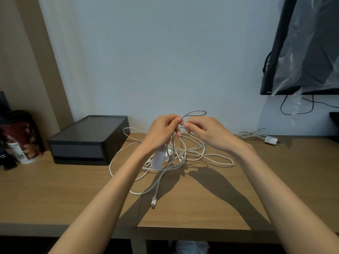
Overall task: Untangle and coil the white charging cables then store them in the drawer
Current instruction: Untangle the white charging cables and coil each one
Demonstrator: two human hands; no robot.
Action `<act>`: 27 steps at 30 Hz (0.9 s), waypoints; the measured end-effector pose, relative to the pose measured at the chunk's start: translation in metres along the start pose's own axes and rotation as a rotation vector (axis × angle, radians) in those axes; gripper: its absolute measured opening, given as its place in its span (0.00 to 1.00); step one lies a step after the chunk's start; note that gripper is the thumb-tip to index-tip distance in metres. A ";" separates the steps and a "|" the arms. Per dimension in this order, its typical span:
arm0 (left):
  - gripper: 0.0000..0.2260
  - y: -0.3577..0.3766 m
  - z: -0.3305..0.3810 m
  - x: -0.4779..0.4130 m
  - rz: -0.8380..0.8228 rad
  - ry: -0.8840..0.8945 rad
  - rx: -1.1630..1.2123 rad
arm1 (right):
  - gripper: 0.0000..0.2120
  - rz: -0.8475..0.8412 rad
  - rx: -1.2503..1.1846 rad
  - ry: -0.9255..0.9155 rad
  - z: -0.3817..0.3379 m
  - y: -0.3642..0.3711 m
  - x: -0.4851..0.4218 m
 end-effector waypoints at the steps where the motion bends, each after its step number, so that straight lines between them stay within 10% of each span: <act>1: 0.13 0.001 0.002 0.001 -0.004 0.026 -0.047 | 0.15 0.022 0.003 -0.003 -0.001 -0.001 0.000; 8: 0.14 0.004 0.005 0.007 -0.053 0.104 -0.162 | 0.21 0.208 -0.030 0.188 0.015 -0.005 0.006; 18: 0.11 0.007 -0.002 0.010 -0.171 -0.280 0.592 | 0.13 0.298 -0.512 0.323 0.025 -0.017 0.004; 27: 0.14 0.000 0.007 0.017 -0.242 -0.126 0.267 | 0.10 0.197 -0.580 0.370 0.025 -0.006 0.009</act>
Point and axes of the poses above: each hand's wrist, its own x-axis away from the middle knuckle, its own y-axis out of the palm, z = x × y, the point moved 6 cm from there along -x, towards the middle knuckle, and after that the axes turned 11 degrees about x, right-handed, at the moved point
